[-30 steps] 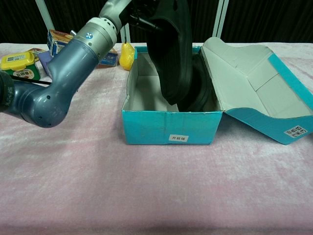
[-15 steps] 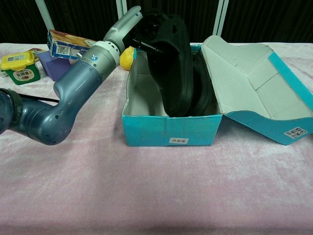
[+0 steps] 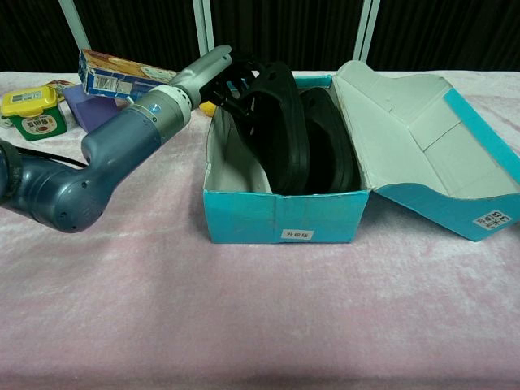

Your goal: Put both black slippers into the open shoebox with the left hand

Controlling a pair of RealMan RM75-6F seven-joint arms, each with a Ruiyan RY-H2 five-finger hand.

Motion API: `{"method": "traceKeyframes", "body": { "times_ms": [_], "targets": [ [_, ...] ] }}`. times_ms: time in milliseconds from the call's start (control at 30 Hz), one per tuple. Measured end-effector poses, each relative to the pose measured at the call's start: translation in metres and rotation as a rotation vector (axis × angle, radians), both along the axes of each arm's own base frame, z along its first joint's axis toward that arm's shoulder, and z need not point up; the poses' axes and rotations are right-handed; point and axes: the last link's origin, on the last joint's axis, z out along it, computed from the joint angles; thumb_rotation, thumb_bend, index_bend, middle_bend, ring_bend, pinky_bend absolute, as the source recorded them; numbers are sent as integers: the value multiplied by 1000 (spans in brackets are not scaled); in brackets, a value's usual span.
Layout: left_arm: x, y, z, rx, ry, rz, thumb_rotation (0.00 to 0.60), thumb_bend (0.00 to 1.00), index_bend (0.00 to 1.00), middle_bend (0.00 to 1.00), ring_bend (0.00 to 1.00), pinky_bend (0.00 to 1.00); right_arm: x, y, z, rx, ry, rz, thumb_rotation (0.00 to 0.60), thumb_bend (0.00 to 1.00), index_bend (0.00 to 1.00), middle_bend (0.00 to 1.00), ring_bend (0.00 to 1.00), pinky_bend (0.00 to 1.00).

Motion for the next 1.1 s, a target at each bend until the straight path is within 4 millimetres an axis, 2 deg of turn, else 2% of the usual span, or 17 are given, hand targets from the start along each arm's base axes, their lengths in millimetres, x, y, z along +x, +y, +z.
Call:
{"method": "traceKeyframes", "body": {
  "times_ms": [67,200,267,333,400,533,800,933,1033,1100],
  "targets": [
    [-2,2,0,-11,36,14,600,11,320,427,393,499,0,0,0,0,0,0,600,157,90,76,49,154],
    [-3,5,-1,-43,110,24,597,0,153,304,273,349,1,0,0,0,0,0,600,157,90,76,49,154],
    [-3,6,-1,-62,150,19,576,0,99,254,223,301,1,1,0,0,0,0,600,157,89,76,49,154],
    [-2,6,0,-82,171,15,531,0,54,208,176,258,1,1,-1,0,0,-1,600,157,89,76,49,154],
    [-1,5,2,-102,179,14,459,0,11,162,131,216,1,1,-1,1,0,-2,600,157,89,76,49,154],
    [1,2,7,-139,199,7,361,0,0,121,95,187,2,0,-2,5,1,-2,600,157,89,76,49,154],
    [6,-5,25,-144,163,-7,348,0,0,100,75,167,2,0,-2,6,0,-1,600,157,88,76,49,155],
    [5,-8,37,-138,158,-11,331,0,0,30,6,104,2,-1,-3,9,-2,1,600,158,88,76,49,155],
    [3,-9,44,-158,177,-13,324,0,0,2,0,65,2,-1,-3,13,-4,2,600,157,87,76,49,156],
    [2,-11,47,-178,192,-11,300,0,0,0,0,44,2,-1,-4,13,-5,3,600,157,87,76,48,156]
  ]
}}
